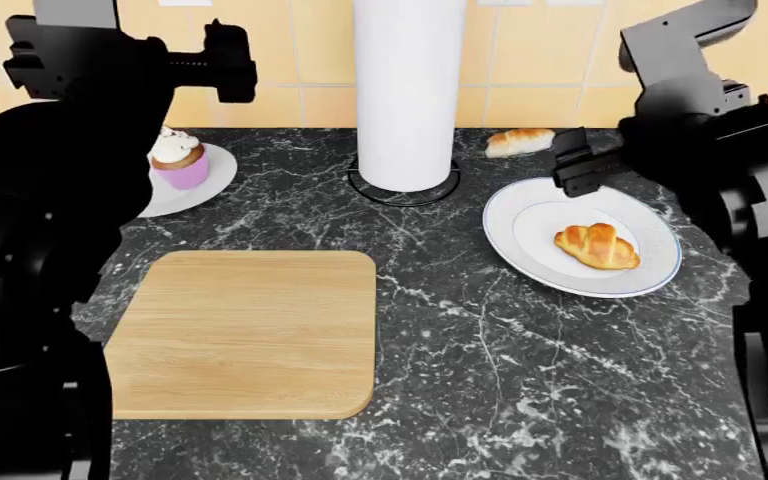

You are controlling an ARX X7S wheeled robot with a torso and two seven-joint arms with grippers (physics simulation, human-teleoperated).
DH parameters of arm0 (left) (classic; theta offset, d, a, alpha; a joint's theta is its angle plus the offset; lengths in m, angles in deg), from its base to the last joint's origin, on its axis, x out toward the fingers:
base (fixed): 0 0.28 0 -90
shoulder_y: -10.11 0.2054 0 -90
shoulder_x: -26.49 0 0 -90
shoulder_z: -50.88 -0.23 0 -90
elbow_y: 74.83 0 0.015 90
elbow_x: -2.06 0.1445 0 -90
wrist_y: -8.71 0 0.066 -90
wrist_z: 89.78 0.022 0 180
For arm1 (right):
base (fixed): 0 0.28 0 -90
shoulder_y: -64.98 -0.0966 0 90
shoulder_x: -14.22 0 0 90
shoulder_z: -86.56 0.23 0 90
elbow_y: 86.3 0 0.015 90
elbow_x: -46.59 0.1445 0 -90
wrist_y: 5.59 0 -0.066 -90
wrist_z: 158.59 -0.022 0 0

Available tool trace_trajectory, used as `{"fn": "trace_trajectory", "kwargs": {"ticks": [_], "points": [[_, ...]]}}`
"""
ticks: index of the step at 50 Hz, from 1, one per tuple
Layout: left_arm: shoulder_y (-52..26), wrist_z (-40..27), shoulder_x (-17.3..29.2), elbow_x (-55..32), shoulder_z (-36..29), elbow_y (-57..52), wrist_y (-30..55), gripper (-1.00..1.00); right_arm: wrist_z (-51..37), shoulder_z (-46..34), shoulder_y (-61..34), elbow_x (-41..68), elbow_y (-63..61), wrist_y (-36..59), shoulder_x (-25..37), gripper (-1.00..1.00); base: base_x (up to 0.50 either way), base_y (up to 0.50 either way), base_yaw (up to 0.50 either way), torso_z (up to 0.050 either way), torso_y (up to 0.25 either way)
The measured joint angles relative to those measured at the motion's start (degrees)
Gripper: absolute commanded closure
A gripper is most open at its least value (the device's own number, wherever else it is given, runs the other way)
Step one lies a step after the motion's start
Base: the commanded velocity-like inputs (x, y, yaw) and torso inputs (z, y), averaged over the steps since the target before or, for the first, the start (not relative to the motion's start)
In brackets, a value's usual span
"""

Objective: From the different types of pastries on the counter, select a croissant and place it on the cutting board. Then retrieve a jar of jam from the cabinet and place it alongside the croissant on the cutting board.

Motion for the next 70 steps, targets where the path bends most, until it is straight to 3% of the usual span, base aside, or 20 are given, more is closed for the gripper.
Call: {"fn": "trace_trajectory", "kwargs": {"ticks": [23, 44, 70], "points": [[0.52, 2.28, 0.39, 0.06, -1.64, 5.47, -3.45, -1.00, 13.03, -2.94, -5.35, 6.03, 19.72, -0.32, -1.18, -1.00, 0.00, 0.00, 0.00, 0.000, 0.000], [0.31, 2.82, 0.64, 1.02, -3.05, 9.18, -6.29, -1.00, 16.11, -10.34, -6.48, 2.09, 33.42, -8.64, -2.34, -1.00, 0.00, 0.00, 0.00, 0.000, 0.000], [-0.20, 2.70, 0.42, 1.31, -4.26, 10.89, -7.37, -1.00, 18.07, -15.52, -6.04, -0.23, 38.76, -12.48, -2.62, -1.00, 0.00, 0.00, 0.00, 0.000, 0.000]]}}
